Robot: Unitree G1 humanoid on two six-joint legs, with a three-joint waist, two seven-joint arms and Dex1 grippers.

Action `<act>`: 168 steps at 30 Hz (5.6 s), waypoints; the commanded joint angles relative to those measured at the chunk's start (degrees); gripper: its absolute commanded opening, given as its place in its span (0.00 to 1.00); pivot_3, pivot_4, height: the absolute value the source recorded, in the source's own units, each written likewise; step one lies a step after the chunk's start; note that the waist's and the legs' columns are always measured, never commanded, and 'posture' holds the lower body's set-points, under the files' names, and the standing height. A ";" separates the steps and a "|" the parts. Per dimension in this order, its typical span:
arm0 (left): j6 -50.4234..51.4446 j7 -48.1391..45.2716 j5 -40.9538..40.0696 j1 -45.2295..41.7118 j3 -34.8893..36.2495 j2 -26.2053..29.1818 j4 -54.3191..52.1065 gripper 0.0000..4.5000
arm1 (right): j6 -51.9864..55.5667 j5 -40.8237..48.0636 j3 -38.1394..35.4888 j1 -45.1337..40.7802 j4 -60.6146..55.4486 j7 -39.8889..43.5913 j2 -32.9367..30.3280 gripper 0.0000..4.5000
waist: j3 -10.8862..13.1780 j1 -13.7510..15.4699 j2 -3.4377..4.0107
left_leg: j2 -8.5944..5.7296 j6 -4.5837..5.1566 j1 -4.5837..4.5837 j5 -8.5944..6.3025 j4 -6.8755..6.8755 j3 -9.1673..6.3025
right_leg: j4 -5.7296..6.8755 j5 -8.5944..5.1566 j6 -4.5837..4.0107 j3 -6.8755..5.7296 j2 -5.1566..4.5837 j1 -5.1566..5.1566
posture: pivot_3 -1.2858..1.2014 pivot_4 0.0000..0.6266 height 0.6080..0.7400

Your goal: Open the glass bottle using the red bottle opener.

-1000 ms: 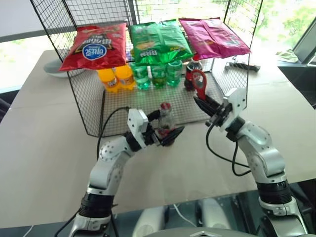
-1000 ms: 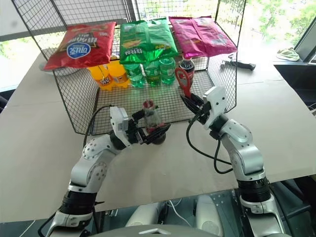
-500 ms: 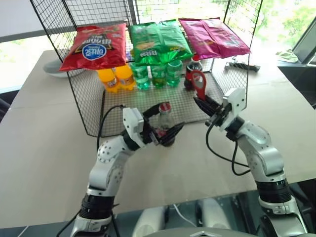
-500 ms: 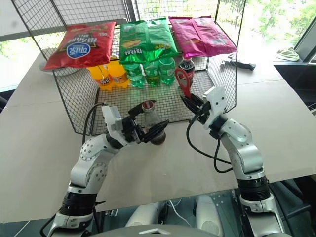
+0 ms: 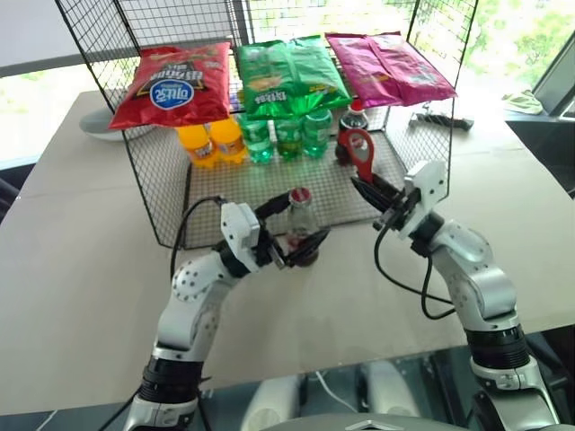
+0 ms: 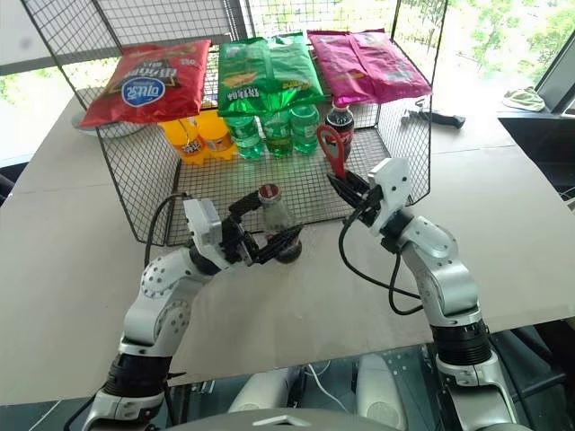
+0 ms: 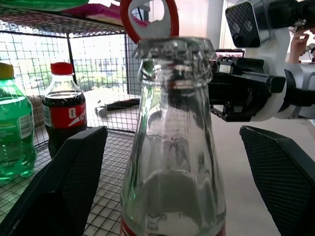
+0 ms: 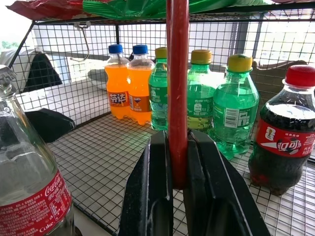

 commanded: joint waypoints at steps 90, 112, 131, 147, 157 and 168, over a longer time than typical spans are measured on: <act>-2.78 2.02 0.35 0.49 -1.27 -2.77 0.63 0.58 | -63.81 -58.00 17.70 -13.28 29.25 -28.08 -7.03 0.00 | -0.11 0.00 -0.03 | 0.00 -0.01 0.28 0.01 0.00 0.17 | 0.05 0.00 -0.01 0.18 0.08 0.13 | 0.52 0.24 1.00; -2.55 2.39 0.55 1.25 -1.82 -3.04 0.09 0.58 | -65.39 -56.14 16.49 -17.78 28.66 -26.29 -11.27 0.00 | -0.11 0.10 -0.03 | 0.00 -0.01 0.28 0.01 -0.01 0.18 | 0.04 0.00 -0.01 0.20 0.07 0.13 | 0.52 0.24 1.00; -2.51 2.30 0.48 0.93 -2.06 -3.16 0.55 0.58 | -67.27 -58.25 14.66 -22.10 31.42 -28.53 -15.39 0.00 | -0.13 0.19 -0.05 | 0.00 -0.01 0.27 0.01 -0.02 0.22 | 0.03 0.00 -0.01 0.22 0.07 0.13 | 0.52 0.24 1.00; -2.23 2.09 0.11 1.02 -1.97 -3.42 0.58 0.58 | -67.51 -57.43 14.26 -22.18 32.12 -30.25 -15.26 0.00 | -0.12 0.00 -0.05 | 0.01 -0.01 0.27 0.01 -0.09 0.26 | -0.01 0.00 -0.02 0.26 0.07 0.12 | 0.52 0.24 1.00; -1.94 1.80 -0.76 1.30 -1.70 -3.39 -0.09 0.58 | -64.91 -47.12 10.43 -19.90 31.07 -30.49 -11.29 0.00 | -0.12 0.01 -0.05 | 0.01 -0.01 0.26 0.01 -0.10 0.25 | -0.02 0.00 -0.02 0.27 0.07 0.12 | 0.52 0.24 1.00; -1.52 2.22 -1.24 1.13 -1.33 -3.49 0.09 0.75 | -49.47 -27.25 5.30 -13.33 28.91 -22.69 -3.50 0.00 | -0.11 0.00 -0.03 | 0.03 0.00 0.25 0.01 -0.10 0.24 | -0.02 0.00 -0.02 0.27 0.07 0.12 | 0.52 0.24 1.00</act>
